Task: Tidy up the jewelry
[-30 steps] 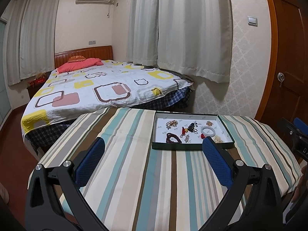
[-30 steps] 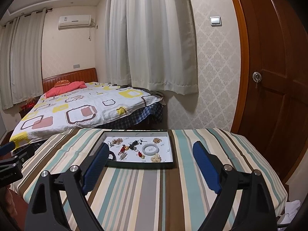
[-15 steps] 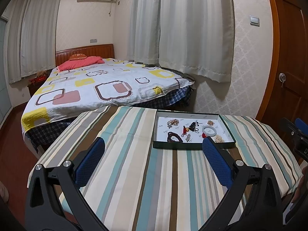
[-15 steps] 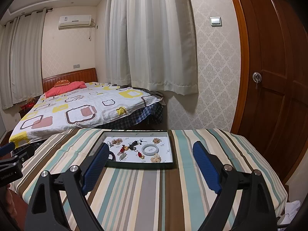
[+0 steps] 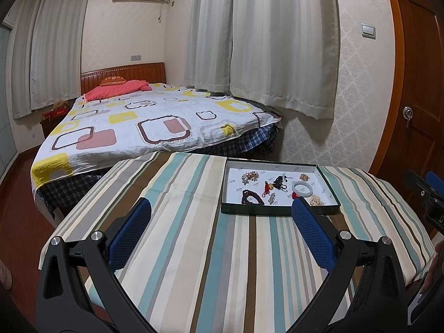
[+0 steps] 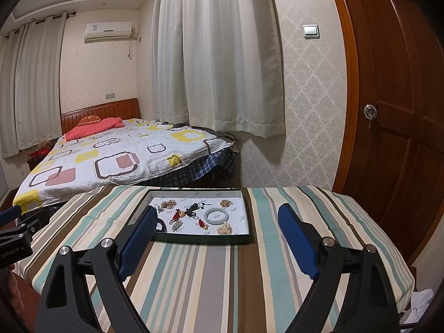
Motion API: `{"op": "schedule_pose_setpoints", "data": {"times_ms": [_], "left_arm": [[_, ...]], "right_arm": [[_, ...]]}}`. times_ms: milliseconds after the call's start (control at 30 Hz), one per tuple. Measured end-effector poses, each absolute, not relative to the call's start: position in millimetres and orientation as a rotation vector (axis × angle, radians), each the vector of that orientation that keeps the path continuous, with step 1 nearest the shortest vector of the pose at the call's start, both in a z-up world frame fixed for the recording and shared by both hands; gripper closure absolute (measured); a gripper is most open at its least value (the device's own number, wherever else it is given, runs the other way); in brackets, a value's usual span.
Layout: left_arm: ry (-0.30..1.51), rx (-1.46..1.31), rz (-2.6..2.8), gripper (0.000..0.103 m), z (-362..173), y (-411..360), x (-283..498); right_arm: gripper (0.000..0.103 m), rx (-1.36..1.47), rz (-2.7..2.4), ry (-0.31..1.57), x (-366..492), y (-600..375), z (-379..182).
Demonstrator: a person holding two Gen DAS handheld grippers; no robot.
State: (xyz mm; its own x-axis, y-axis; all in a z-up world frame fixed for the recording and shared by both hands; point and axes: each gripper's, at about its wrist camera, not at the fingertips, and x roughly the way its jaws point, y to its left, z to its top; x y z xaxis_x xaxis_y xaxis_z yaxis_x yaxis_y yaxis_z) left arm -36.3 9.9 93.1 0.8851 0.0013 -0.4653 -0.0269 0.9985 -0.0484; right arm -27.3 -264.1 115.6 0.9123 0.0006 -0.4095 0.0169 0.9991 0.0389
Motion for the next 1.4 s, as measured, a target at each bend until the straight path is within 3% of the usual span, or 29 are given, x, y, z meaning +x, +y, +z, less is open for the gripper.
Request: {"op": "schedule_pose_setpoints", "data": {"times_ms": [967, 1400], "left_arm": [[0.490, -0.035, 0.007, 0.004, 81.9, 0.9, -31.5], [0.639, -0.097, 0.056, 0.004, 25.2, 18.5, 34.8]], "right_arm": [[0.017, 0.046, -0.026, 0.436, -17.3, -269.1, 102.1], [0.017, 0.051, -0.144, 0.470, 38.6, -328.0, 60.0]]}}
